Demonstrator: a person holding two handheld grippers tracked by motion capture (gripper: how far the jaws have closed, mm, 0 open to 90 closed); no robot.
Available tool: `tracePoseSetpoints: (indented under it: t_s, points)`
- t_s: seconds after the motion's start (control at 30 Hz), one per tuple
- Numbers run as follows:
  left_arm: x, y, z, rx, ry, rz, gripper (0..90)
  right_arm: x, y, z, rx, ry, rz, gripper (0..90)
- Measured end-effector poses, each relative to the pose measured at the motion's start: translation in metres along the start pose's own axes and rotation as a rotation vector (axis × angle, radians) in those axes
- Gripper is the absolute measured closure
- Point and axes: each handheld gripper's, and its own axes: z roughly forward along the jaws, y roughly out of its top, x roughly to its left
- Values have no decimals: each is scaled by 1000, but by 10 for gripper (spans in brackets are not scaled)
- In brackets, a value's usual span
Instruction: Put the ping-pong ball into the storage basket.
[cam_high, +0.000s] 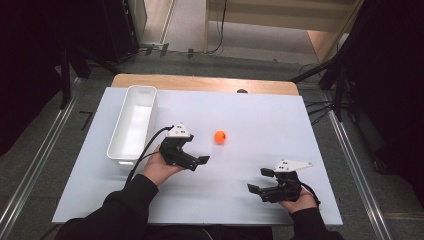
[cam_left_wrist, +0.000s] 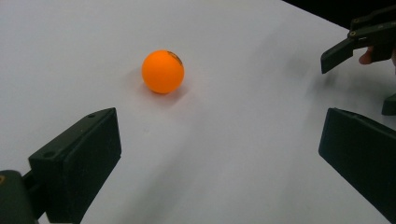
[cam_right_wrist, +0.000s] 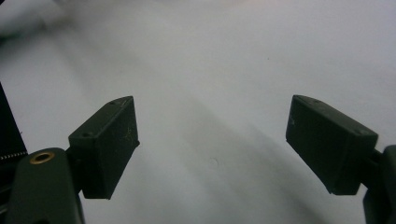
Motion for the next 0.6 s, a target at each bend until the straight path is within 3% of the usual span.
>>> tracePoseSetpoints:
  t_s: [0.6]
  points:
    - [3,10,13,0,24,-20,0,0,0,-1,1,1,5,155]
